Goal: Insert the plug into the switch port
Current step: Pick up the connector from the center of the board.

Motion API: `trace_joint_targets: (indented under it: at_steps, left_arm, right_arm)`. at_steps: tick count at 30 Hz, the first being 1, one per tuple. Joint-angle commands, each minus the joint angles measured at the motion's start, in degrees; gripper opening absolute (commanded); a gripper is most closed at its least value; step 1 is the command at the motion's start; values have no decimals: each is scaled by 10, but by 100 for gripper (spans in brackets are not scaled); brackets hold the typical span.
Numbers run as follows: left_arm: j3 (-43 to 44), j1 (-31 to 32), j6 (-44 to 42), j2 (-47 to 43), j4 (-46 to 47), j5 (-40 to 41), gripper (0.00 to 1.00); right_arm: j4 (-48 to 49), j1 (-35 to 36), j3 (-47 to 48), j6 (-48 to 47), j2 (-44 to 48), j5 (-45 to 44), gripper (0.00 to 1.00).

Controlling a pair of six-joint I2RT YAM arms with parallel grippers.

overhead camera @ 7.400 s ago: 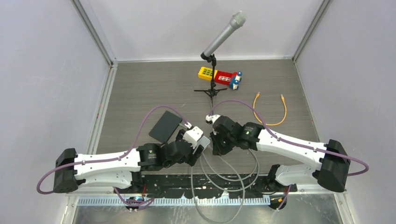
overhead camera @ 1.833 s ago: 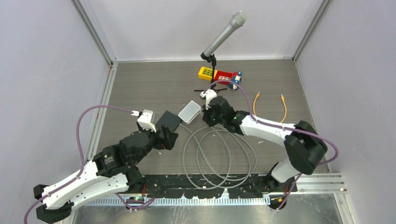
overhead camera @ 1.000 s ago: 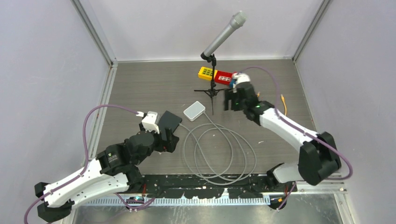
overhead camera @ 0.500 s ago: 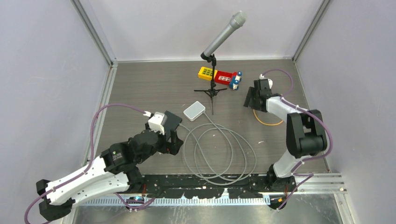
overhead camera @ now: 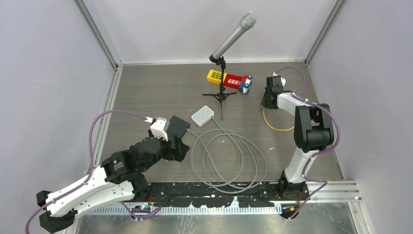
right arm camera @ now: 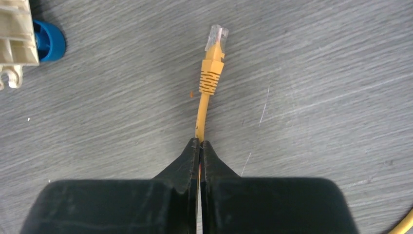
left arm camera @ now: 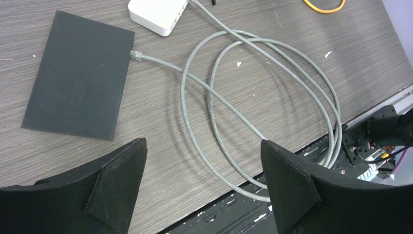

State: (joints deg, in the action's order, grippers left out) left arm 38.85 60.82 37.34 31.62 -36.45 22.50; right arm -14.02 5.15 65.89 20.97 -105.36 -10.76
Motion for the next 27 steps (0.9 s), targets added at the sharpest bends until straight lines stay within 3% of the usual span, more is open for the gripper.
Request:
trace_joint_targets:
  at_steps: [1, 12, 13, 15, 17, 19, 27]
  left_arm:
    - [6, -2, 9, -4, 11, 16, 88]
    - [33, -2, 7, 5, -3, 50, 94]
    - [36, -2, 4, 5, -1, 53, 94]
    - [42, -2, -3, 9, 5, 54, 95]
    - [48, -2, -6, 15, 3, 49, 95]
    - [51, -2, -6, 16, -2, 40, 94]
    - [24, -2, 25, -24, -7, 32, 94]
  right_arm:
    - [3, 1, -20, -1, 80, 7, 1]
    - [-46, 2, -146, -15, 344, 55, 1]
    - [-43, 3, -155, -12, 352, 47, 10]
    - [-38, 3, -152, -1, 335, 20, 39]
    - [-41, 2, -126, 8, 276, 14, 52]
    - [-29, 0, -96, 16, 215, 17, 57]
    - [-28, -6, 24, 23, 36, 3, 57]
